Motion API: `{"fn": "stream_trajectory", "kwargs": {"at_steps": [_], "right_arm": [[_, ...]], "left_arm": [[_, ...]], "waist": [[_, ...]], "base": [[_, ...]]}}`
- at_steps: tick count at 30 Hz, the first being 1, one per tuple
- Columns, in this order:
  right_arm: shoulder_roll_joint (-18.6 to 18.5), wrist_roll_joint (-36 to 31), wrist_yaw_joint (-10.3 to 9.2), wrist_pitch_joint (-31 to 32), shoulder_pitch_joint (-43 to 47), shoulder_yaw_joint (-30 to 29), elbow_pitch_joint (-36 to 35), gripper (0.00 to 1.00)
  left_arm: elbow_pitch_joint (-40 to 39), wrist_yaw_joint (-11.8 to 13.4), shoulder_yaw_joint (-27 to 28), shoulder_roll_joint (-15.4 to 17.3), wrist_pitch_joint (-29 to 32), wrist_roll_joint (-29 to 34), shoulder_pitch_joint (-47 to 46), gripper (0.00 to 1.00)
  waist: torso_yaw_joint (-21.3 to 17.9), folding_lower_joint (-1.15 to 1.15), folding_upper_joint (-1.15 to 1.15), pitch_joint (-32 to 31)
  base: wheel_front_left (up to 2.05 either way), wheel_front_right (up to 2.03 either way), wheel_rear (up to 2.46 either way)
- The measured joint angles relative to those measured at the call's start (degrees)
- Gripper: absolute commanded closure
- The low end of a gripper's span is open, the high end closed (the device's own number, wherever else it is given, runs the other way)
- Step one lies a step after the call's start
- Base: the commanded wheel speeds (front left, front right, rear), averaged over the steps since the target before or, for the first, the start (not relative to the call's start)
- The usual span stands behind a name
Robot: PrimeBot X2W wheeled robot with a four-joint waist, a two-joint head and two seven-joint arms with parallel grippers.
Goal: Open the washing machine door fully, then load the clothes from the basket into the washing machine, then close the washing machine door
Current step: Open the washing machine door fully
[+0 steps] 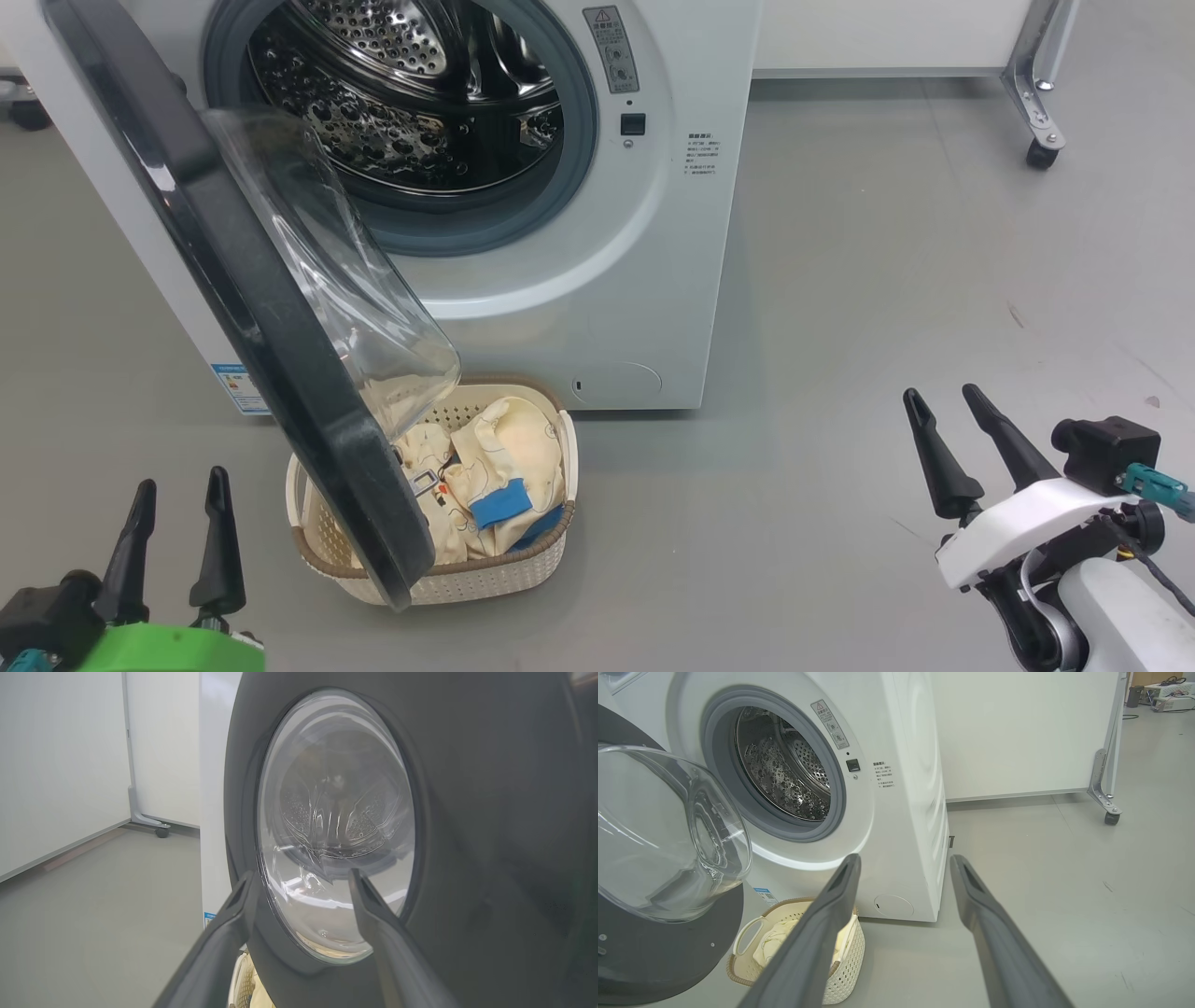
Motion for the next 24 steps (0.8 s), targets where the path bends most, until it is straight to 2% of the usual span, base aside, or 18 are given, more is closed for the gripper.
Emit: {"fn": "stream_trajectory", "kwargs": {"at_steps": [23,24], "right_arm": [[1.4,-1.0,0.09,-0.5,-1.1,0.2,2.2,0.0],[1.5,-1.0,0.1,-0.5,-1.1,0.2,2.3,0.0]], "left_arm": [[-0.1,0.0,-2.1,0.0,0.0,0.0,0.0,0.0],[-0.1,0.0,-2.1,0.0,0.0,-0.1,0.0,0.09]], "waist": [[-0.4,0.0,0.0,0.1],[-0.5,0.0,0.0,0.1]], "base": [[0.0,0.0,0.0],[0.0,0.0,0.0]]}}
